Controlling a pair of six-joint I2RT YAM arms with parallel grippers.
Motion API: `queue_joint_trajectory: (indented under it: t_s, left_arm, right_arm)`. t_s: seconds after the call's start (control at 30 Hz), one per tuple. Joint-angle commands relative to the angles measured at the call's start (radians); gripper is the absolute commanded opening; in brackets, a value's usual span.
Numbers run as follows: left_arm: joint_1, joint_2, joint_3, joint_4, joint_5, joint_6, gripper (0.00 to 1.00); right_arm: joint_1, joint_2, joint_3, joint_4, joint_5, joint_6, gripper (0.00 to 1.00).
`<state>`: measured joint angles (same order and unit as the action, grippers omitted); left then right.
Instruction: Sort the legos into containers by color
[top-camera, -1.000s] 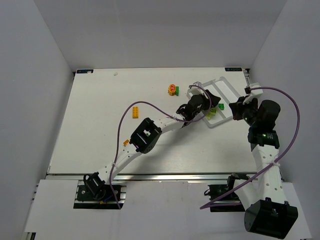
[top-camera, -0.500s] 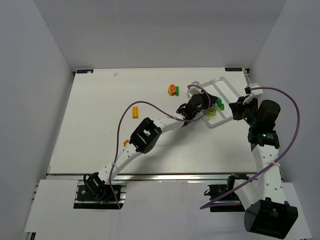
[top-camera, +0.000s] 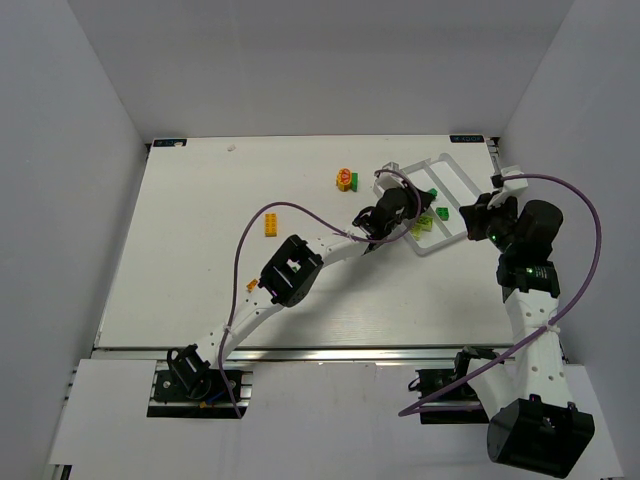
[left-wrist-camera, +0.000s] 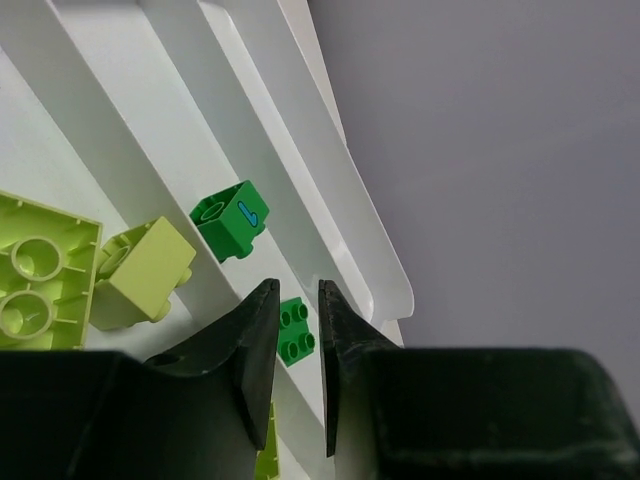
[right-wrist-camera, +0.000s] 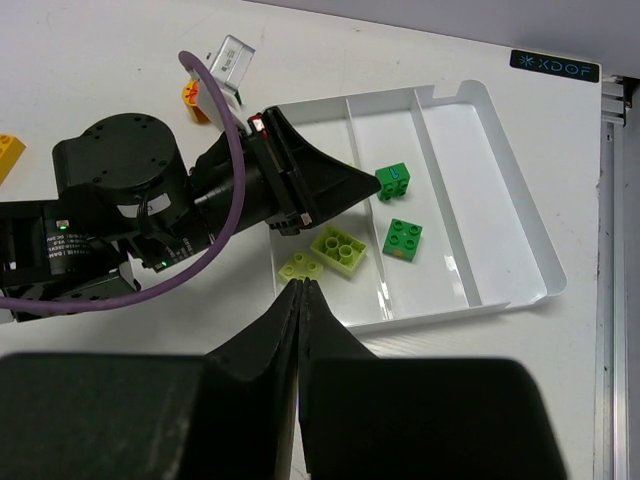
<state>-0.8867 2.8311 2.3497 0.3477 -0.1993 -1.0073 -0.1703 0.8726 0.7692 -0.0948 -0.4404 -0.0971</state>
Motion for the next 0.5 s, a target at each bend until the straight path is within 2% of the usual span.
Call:
queue_joint_trajectory:
  t_s: [0.0, 0.07, 0.1, 0.13, 0.17, 0.2, 0.23, 0.27, 0.33, 0.37, 0.43, 0.47]
  left_arm:
    - [-0.005, -0.154, 0.033, 0.034, 0.023, 0.053, 0.33]
    - [-0.005, -0.188, 0.026, 0.024, 0.034, 0.107, 0.34]
    - [-0.005, -0.208, 0.020, 0.014, 0.046, 0.133, 0.36]
    - [-0.005, -0.267, -0.015, 0.004, 0.050, 0.182, 0.39]
    - [-0.005, -0.309, -0.047, 0.001, 0.058, 0.212, 0.42]
    - [-0.005, -0.355, -0.090, -0.006, 0.069, 0.237, 0.47]
    - [0.005, -0.466, -0.212, -0.004, 0.075, 0.290, 0.58]
    - [0.005, -0.528, -0.287, -0.003, 0.072, 0.315, 0.62]
    - [0.005, -0.667, -0.451, -0.019, 0.042, 0.373, 0.70]
    - [0.014, -0.814, -0.625, -0.050, 0.017, 0.380, 0.73]
    - [0.029, -0.960, -0.789, -0.113, -0.067, 0.391, 0.80]
    - [0.047, -1.104, -0.926, -0.183, -0.098, 0.400, 0.82]
  right_arm:
    - [-0.009, 0.003, -0.011, 0.038, -0.043, -0.024, 0.00]
    - [-0.012, 0.005, -0.011, 0.026, -0.133, -0.067, 0.00]
    - [-0.012, 0.008, -0.014, 0.012, -0.176, -0.143, 0.05]
    - [-0.015, 0.009, -0.015, -0.017, -0.263, -0.182, 0.18]
    - [-0.015, 0.011, -0.016, -0.028, -0.299, -0.208, 0.18]
    - [-0.012, 0.011, -0.021, -0.037, -0.325, -0.229, 0.31]
    - [-0.014, 0.011, -0.022, -0.064, -0.399, -0.289, 0.39]
    - [-0.012, 0.009, -0.024, -0.078, -0.429, -0.318, 0.47]
    - [-0.011, 0.009, -0.025, -0.094, -0.521, -0.372, 0.55]
    - [-0.008, 0.009, -0.019, -0.141, -0.556, -0.407, 0.61]
    - [0.005, 0.006, -0.015, -0.192, -0.677, -0.473, 0.66]
    - [0.009, 0.005, -0.015, -0.244, -0.716, -0.548, 0.68]
